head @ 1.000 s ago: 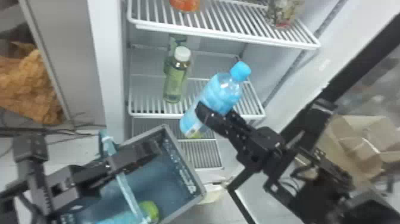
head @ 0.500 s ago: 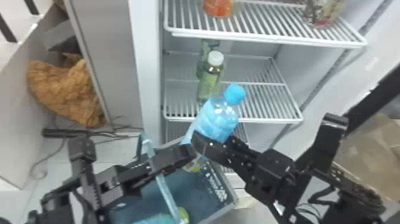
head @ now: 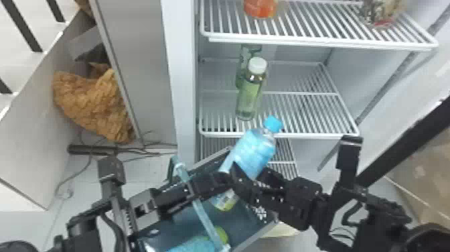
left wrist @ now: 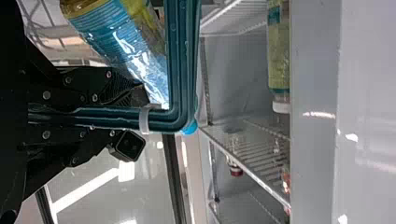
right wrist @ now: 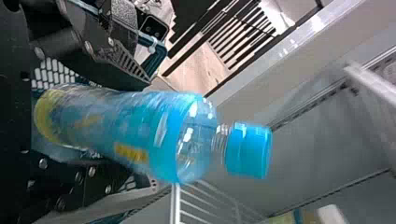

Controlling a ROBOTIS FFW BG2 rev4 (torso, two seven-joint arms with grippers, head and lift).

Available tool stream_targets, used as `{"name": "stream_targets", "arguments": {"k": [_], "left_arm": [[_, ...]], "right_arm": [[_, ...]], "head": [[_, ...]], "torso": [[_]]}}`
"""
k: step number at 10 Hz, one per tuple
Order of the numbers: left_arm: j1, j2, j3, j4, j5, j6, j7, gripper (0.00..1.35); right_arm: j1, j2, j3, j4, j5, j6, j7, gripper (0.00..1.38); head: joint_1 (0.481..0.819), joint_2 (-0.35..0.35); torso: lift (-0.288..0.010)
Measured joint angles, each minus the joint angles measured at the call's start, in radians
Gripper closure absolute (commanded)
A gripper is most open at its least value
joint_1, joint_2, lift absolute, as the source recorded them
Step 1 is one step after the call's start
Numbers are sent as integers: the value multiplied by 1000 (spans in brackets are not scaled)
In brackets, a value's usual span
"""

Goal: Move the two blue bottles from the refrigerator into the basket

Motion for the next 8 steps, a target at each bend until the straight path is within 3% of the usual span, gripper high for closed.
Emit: {"name": "stream_targets", "arguments": {"k": [7,8], "left_arm": [[-5,1,-5,-2,9,-8,-8,1188],[-4,1,-4,-2,9,-8,-98,1188]], "right_arm": [[20,6,-46,-56,41,-1,3,133],[37,11,-78,-73,54,-19,8,133]], "head": [[695,-133],[695,-146]], "torso": [[-216],[-216]]}}
